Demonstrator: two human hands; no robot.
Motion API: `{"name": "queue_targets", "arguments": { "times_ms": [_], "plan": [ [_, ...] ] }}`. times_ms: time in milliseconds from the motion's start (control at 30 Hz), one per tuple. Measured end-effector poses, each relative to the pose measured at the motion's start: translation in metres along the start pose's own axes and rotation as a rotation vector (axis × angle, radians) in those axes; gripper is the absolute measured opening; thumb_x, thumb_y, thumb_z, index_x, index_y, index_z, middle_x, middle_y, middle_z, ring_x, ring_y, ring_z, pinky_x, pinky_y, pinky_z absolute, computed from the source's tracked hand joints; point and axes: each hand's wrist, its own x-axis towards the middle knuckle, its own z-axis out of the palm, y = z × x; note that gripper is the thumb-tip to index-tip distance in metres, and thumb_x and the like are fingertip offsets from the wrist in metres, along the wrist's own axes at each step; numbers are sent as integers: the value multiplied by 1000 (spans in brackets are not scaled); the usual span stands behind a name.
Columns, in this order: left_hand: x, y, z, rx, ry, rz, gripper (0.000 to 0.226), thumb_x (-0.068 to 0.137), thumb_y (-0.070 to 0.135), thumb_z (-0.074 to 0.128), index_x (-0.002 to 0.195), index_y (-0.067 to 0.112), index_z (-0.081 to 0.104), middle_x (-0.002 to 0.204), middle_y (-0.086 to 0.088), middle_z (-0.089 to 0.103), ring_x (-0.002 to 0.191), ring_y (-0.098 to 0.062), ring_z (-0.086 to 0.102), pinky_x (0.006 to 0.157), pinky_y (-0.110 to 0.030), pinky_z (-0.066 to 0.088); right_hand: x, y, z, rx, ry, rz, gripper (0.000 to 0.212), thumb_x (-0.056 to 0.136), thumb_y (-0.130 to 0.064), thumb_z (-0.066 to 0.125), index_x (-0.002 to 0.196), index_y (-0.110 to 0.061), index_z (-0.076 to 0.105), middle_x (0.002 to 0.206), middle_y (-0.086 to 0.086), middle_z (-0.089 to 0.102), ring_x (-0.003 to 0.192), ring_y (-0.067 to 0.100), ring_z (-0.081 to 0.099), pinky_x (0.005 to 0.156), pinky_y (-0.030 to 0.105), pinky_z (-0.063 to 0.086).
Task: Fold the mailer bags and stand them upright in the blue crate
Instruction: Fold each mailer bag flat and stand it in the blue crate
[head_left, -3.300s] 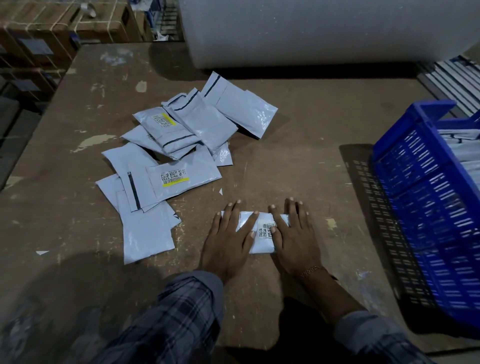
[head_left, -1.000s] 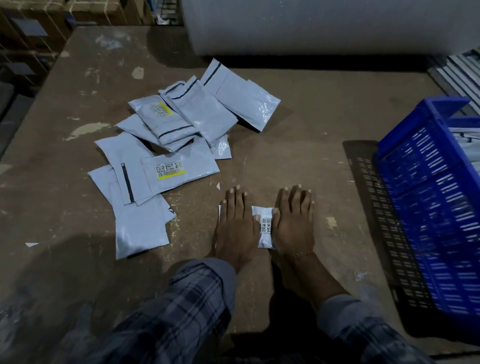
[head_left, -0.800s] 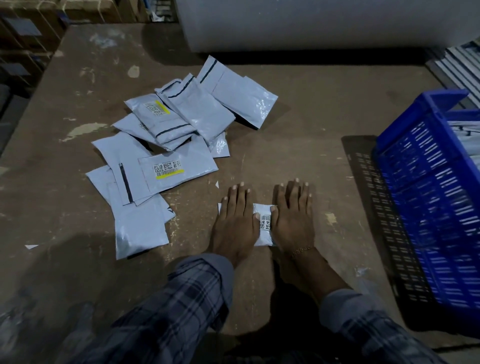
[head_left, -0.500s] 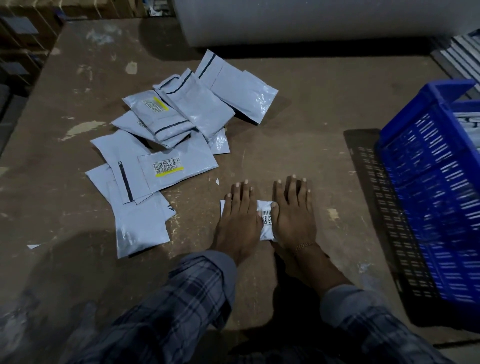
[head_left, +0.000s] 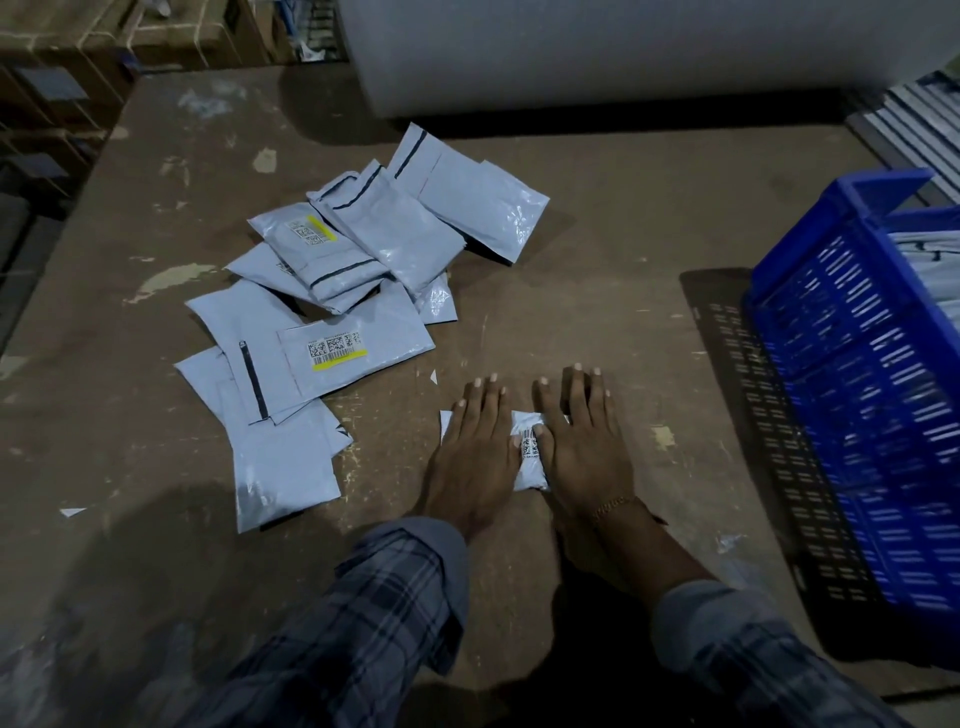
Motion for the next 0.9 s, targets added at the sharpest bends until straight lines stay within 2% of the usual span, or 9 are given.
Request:
{"name": "queue_targets", "arguments": {
  "times_ms": [167,233,333,433,533,600,667,833,900],
  "plan": [
    [-4,-9,-8,-304,58,-39,61,110,42,37,164,14,33,172,-3,28,161,-20,19,130,-41,21,-3,1,-12,117,-121,25,64,104,-45,33,162,-17,31,170,22,13,158,41,2,126,56,17],
    [-7,-5,-16,-453,132,-88,54,104,38,56,156,24,47,163,4,44,154,-17,35,125,-43,31,-8,6,-21,213,-166,38,61,102,-46,48,155,-17,41,169,18,19,157,41,4,126,57,19],
    [-5,4,-34,-519,219,-80,38,91,19,74,120,37,56,124,11,64,118,-19,60,100,-41,52,-20,18,-40,247,-172,11,45,88,-41,72,123,-14,64,147,13,52,145,42,34,120,53,27],
    [0,20,-48,-463,187,-162,11,94,34,67,100,38,58,96,15,67,88,-12,64,78,-39,58,-38,31,-73,326,-196,64,31,79,-36,75,102,-20,63,108,7,69,109,37,62,95,41,42],
    [2,47,-45,-522,295,-238,15,101,43,57,115,40,61,113,19,66,105,-11,64,90,-39,56,-52,47,-116,403,-190,191,27,81,-32,78,96,-25,57,98,6,72,97,33,66,70,35,43],
    [2,70,-38,-534,354,-305,31,105,46,48,132,33,57,128,9,65,118,-18,61,99,-40,54,-59,63,-146,373,-117,211,23,83,-26,73,94,-24,53,96,4,71,95,32,66,68,35,43],
    [2,94,-29,-521,329,-356,33,108,46,40,131,27,54,126,2,64,115,-25,61,98,-45,54,-65,81,-177,316,-15,199,20,86,-18,68,97,-26,53,94,2,70,92,30,66,67,34,44],
    [20,156,-22,-236,-35,-430,47,103,38,48,148,26,49,156,-6,49,135,-37,49,117,-49,36,-81,130,-241,480,186,133,36,88,-15,75,117,-30,62,106,-6,72,97,17,67,75,33,55],
    [29,182,-19,-98,-170,-399,55,106,59,33,150,31,46,163,-7,42,141,-36,45,118,-45,30,-90,152,-260,532,264,99,45,82,-16,82,120,-31,64,108,-9,72,100,15,66,81,37,57]
  ]
}}
